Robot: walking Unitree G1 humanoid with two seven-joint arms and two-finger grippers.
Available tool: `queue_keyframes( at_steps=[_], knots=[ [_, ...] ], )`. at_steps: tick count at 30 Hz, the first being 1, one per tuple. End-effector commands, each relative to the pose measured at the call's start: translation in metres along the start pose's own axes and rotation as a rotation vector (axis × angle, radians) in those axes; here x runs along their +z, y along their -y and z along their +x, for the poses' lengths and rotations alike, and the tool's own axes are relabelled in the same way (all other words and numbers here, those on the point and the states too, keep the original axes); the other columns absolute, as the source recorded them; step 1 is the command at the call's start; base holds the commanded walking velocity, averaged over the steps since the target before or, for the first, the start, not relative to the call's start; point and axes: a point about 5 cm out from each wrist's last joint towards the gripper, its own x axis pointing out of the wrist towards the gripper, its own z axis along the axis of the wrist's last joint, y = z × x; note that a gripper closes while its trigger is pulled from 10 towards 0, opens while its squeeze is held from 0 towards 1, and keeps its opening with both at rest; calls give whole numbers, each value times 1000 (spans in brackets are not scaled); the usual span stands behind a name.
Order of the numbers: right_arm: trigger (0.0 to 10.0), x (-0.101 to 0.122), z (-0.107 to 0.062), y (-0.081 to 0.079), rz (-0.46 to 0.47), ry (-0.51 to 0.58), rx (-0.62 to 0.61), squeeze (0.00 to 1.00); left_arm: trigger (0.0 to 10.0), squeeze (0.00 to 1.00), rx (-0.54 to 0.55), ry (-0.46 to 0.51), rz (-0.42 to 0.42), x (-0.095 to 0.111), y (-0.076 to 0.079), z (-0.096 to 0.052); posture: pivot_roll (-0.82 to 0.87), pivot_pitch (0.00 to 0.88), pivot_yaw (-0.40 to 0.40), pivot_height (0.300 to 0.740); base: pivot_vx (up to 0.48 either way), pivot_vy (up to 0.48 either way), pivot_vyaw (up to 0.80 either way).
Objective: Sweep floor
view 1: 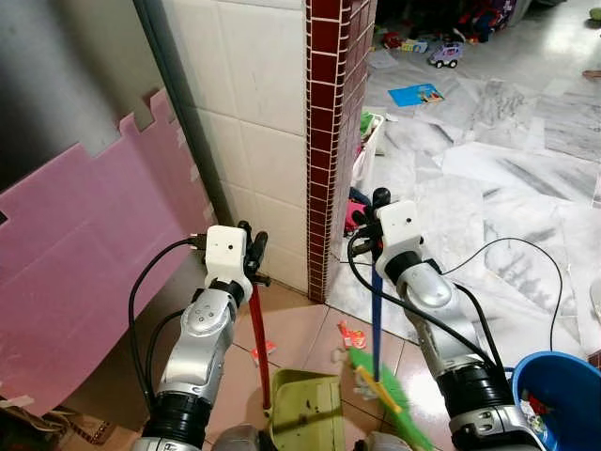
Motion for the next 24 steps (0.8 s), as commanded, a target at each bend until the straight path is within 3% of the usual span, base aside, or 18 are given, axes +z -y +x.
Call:
queue_keyframes(
  at_steps=[1,5,9,17,22,24],
  knots=[
    [10000,17,5,-3,66,59,35,0,10000,0,1,-44,7,-8,1,0,-41,0,52,740,0,0,0],
    [10000,25,4,0,82,58,107,0,10000,0,4,-42,9,-8,1,1,-43,0,51,740,0,0,0],
    [10000,41,-5,4,115,65,309,0,10000,0,5,-36,13,-7,2,3,-44,0,54,740,0,0,0],
    [10000,67,-10,24,232,111,398,0,10000,0,5,-33,17,-7,1,3,-43,0,57,740,0,0,0],
    [10000,73,-12,31,150,120,410,0,10000,0,5,-30,18,-7,1,3,-41,0,58,740,0,0,0],
    [10000,72,-11,42,24,133,333,0,10000,0,1,-27,11,-7,1,3,-39,0,60,740,0,0,0]
  ],
)
